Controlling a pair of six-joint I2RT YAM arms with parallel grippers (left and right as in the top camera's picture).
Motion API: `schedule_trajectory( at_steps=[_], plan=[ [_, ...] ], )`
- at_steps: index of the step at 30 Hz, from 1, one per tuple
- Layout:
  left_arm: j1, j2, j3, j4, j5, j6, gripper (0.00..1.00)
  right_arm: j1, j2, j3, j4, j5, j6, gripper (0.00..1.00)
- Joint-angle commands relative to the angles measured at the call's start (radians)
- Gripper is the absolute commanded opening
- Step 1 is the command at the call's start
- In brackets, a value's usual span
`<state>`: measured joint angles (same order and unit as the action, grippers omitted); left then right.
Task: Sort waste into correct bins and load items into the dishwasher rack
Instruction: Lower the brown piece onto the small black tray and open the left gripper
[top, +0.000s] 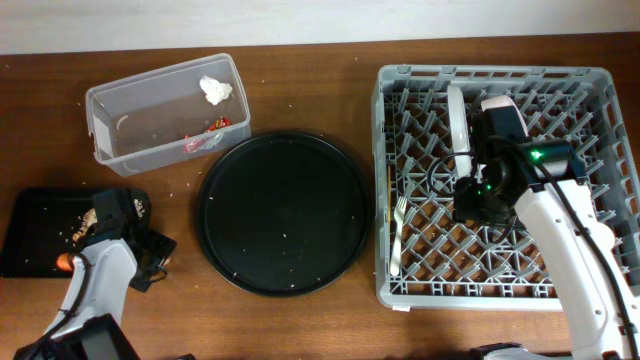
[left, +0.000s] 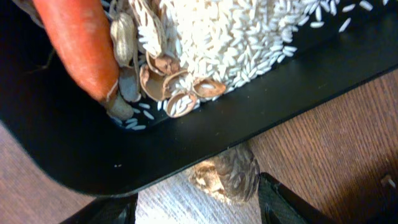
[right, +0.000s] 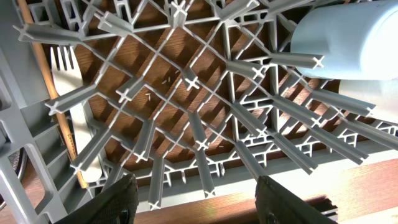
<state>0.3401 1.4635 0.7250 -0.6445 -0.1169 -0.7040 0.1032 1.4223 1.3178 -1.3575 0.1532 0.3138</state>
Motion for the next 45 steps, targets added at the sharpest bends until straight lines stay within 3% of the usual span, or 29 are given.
schedule_trajectory(
  at_steps=[1, 7, 15, 19, 24, 29, 35, 40, 45],
  plan=[
    [-0.005, 0.015, -0.008, 0.035, -0.020, -0.010, 0.60, -0.007, 0.000, -0.006, 0.000, 0.005, 0.005, 0.64],
    [-0.005, 0.015, -0.008, 0.058, -0.049, -0.009, 0.41, -0.007, 0.000, -0.006, -0.001, 0.005, 0.005, 0.64],
    [-0.005, 0.092, -0.008, 0.068, -0.046, -0.010, 0.47, -0.007, 0.000, -0.006, -0.002, 0.005, 0.005, 0.64],
    [-0.005, 0.123, -0.008, 0.074, -0.045, -0.010, 0.45, -0.007, 0.000, -0.006, -0.002, 0.005, 0.005, 0.64],
    [-0.004, 0.123, 0.000, 0.077, -0.049, -0.009, 0.36, -0.007, 0.000, -0.006, -0.002, 0.005, 0.005, 0.64],
    [-0.004, 0.121, 0.013, 0.075, -0.045, -0.008, 0.19, -0.007, 0.000, -0.006, -0.002, 0.005, 0.005, 0.64],
    [-0.004, 0.045, 0.068, -0.021, -0.034, -0.005, 0.18, -0.007, 0.000, -0.006, -0.002, 0.005, 0.005, 0.64],
    [-0.004, -0.085, 0.114, -0.055, 0.077, 0.070, 0.18, -0.007, 0.000, -0.006, -0.002, 0.005, 0.005, 0.64],
    [-0.002, -0.200, 0.153, -0.044, 0.019, 0.077, 0.19, -0.007, 0.000, -0.006, -0.002, 0.005, 0.005, 0.64]
  ],
)
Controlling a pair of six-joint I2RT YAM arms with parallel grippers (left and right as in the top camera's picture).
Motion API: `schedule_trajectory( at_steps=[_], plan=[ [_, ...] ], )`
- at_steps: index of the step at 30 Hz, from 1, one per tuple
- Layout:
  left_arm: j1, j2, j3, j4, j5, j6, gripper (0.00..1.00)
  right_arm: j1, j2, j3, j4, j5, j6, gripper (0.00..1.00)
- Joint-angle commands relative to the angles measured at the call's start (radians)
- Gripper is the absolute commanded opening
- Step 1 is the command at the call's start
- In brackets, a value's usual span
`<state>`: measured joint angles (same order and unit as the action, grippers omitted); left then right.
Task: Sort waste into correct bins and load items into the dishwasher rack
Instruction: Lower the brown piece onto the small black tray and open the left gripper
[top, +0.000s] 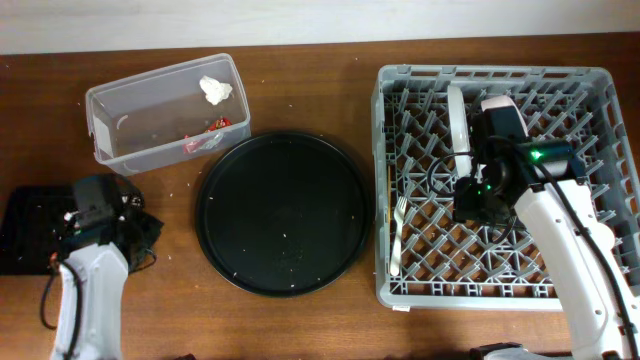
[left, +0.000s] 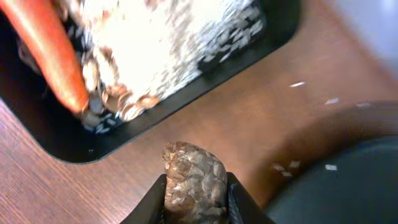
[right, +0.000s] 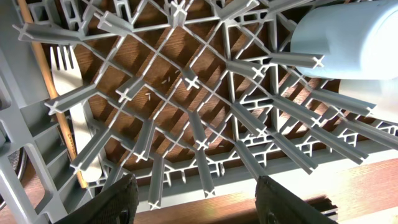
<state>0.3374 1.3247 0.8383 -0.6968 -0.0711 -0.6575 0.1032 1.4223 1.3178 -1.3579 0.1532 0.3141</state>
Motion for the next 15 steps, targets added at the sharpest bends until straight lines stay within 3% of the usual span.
schedule_trajectory(
  at_steps=[1, 9, 15],
  plan=[
    [0.006, -0.067, 0.042, 0.022, -0.050, 0.031, 0.19, -0.007, 0.000, -0.006, -0.001, 0.005, 0.004, 0.64],
    [0.162, 0.032, 0.042, 0.075, -0.082, 0.007, 0.19, -0.007, 0.000, -0.006, -0.001, 0.005, 0.004, 0.64],
    [0.189, 0.175, 0.042, 0.062, -0.064, 0.007, 0.19, -0.007, 0.000, -0.006, -0.003, 0.005, 0.004, 0.64]
  ],
)
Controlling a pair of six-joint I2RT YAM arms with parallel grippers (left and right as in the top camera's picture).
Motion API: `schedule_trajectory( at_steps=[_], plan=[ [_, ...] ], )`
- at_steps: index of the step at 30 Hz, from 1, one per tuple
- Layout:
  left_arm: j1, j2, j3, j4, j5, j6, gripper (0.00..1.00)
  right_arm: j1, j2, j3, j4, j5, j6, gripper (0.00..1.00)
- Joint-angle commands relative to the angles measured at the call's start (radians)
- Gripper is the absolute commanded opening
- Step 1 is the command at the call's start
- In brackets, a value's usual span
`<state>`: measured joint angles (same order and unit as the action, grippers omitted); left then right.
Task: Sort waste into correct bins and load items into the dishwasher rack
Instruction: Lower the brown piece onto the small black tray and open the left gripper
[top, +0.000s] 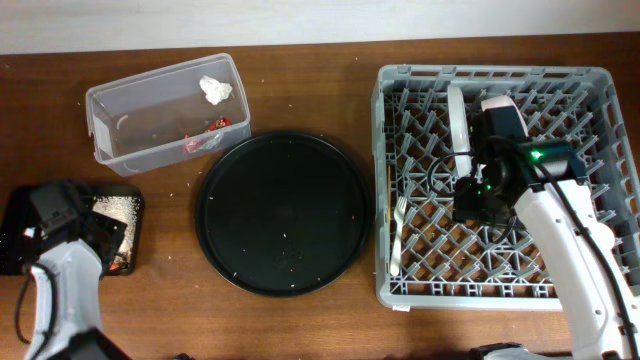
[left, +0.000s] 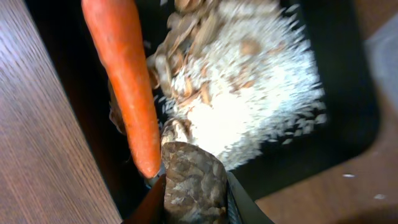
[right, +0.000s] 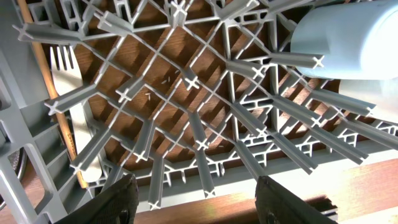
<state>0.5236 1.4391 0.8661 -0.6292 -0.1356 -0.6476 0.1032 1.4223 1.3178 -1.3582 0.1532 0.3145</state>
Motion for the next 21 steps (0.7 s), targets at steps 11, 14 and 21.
schedule_trajectory(
  at_steps=[11, 14, 21],
  plan=[
    [0.003, 0.100, 0.014, -0.044, 0.009, -0.003, 0.49, -0.007, 0.000, -0.006, -0.004, 0.006, 0.004, 0.64],
    [0.003, 0.100, 0.014, -0.060, 0.030, -0.003, 0.48, -0.007, 0.000, -0.006, -0.004, 0.006, 0.004, 0.64],
    [-0.004, 0.100, 0.012, -0.147, 0.108, -0.003, 0.31, -0.007, 0.000, -0.006, -0.004, 0.005, 0.004, 0.64]
  ],
)
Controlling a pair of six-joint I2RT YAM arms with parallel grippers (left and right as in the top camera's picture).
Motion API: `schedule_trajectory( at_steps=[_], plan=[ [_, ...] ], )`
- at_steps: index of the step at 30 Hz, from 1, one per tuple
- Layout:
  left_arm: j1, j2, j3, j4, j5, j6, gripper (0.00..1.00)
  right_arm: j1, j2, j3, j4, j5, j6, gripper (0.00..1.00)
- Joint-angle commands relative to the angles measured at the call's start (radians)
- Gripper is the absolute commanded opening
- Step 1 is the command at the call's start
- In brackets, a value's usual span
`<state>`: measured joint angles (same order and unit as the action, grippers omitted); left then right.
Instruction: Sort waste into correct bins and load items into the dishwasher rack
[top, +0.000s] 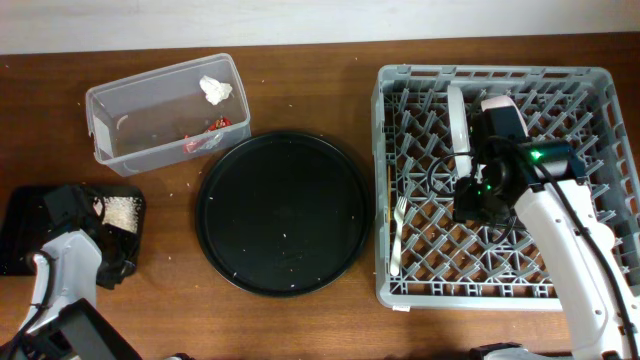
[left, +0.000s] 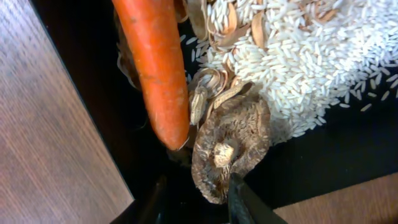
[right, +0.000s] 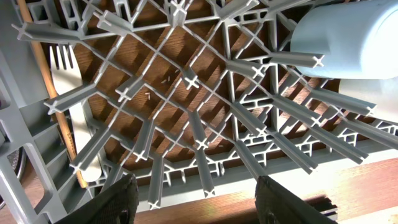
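A brown dried mushroom lies in the black waste tray, against an orange carrot, peanut shells and a heap of white rice. My left gripper sits low over the tray, open. The mushroom's lower end is near the right finger, with a gap to the left finger. In the overhead view the left gripper is at the tray's right end. My right gripper hangs wide open and empty over the grey dishwasher rack.
The rack holds a white fork, a wooden chopstick, a white plate and a pale cup. A clear bin with scraps stands at the back left. A big round black tray lies in the middle.
The mushroom was gripped above the carrot and rice. Now it lies in the black tray with its underside up, and my left gripper has let it go. The right arm has not moved.
First my left gripper stood open around the mushroom on the table just outside the black tray. Then it was shut on the mushroom, lifted above the table beside the tray, then held over the tray's contents. Now the mushroom rests in the tray. The right gripper stayed open over the rack.
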<state>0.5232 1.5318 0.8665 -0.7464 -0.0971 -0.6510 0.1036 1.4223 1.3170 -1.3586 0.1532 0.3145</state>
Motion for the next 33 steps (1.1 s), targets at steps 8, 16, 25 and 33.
schedule_trajectory(
  at_steps=[8, 16, 25, 33],
  plan=[
    [-0.092, 0.007, 0.011, -0.068, 0.100, 0.001, 0.31, -0.008, 0.000, -0.006, -0.004, 0.005, 0.004, 0.64],
    [-0.180, 0.007, 0.012, -0.082, 0.098, 0.001, 0.32, -0.008, 0.000, -0.006, -0.009, 0.005, 0.003, 0.64],
    [-0.202, -0.012, 0.226, -0.255, 0.076, 0.150, 0.65, -0.008, 0.000, -0.005, 0.069, -0.139, -0.082, 0.89],
    [-0.426, -0.012, 0.431, -0.361, 0.084, 0.303, 0.95, -0.009, 0.000, -0.004, 0.172, -0.274, -0.207, 0.98]
  ],
)
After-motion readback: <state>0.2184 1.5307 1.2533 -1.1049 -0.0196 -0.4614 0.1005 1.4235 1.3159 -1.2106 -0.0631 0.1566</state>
